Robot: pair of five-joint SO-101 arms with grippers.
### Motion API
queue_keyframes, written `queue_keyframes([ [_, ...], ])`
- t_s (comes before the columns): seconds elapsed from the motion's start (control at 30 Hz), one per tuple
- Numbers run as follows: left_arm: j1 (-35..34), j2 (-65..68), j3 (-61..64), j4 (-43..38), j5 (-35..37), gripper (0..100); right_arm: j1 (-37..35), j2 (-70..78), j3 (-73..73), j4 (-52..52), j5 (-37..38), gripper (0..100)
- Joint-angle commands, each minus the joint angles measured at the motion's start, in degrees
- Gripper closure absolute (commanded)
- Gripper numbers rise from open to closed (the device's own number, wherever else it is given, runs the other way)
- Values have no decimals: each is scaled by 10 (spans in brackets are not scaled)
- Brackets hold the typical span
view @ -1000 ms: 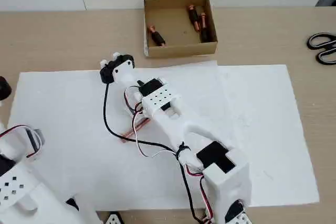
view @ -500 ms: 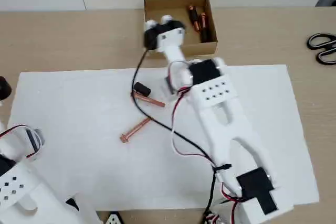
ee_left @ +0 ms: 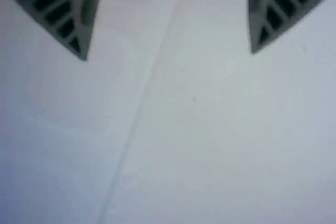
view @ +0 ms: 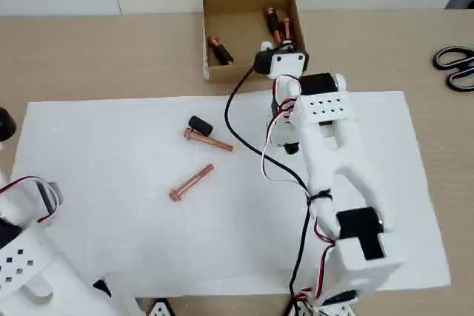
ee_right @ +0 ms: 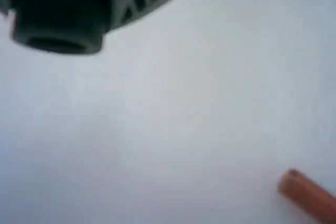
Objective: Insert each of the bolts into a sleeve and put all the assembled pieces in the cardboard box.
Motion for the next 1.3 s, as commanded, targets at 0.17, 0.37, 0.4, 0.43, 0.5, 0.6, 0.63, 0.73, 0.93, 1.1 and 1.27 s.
queue_keyframes([
  [0.17, 1, -3, -3, 2, -2, 811, 0, 60, -16, -29, -4, 935],
  [0.37, 1, -5, -3, 2, -2, 811, -3, 68, -17, -29, -3, 894],
  [0.4, 1, -5, -3, 2, -2, 811, -3, 68, -17, -29, -2, 894],
  [0.43, 1, -5, -3, 2, -2, 811, -3, 68, -17, -29, -2, 894],
  [0.5, 1, -5, -3, 2, -1, 811, -3, 69, -17, -29, -2, 894],
  [0.6, 1, -6, -3, 2, 0, 811, -3, 69, -16, -26, -2, 866],
  [0.63, 1, -6, -3, 2, 0, 811, -3, 69, -16, -25, -2, 852],
  [0.73, 1, -6, -2, 2, 0, 811, -3, 69, -16, -25, -2, 840],
  [0.93, 1, -6, -1, 4, 0, 811, -11, 70, -15, -25, -2, 841],
  [1.1, 1, -6, -1, 4, 0, 811, -23, 105, -15, -28, -2, 841],
  [1.27, 1, -6, 0, 4, 0, 811, -20, 141, -18, -29, -2, 841],
])
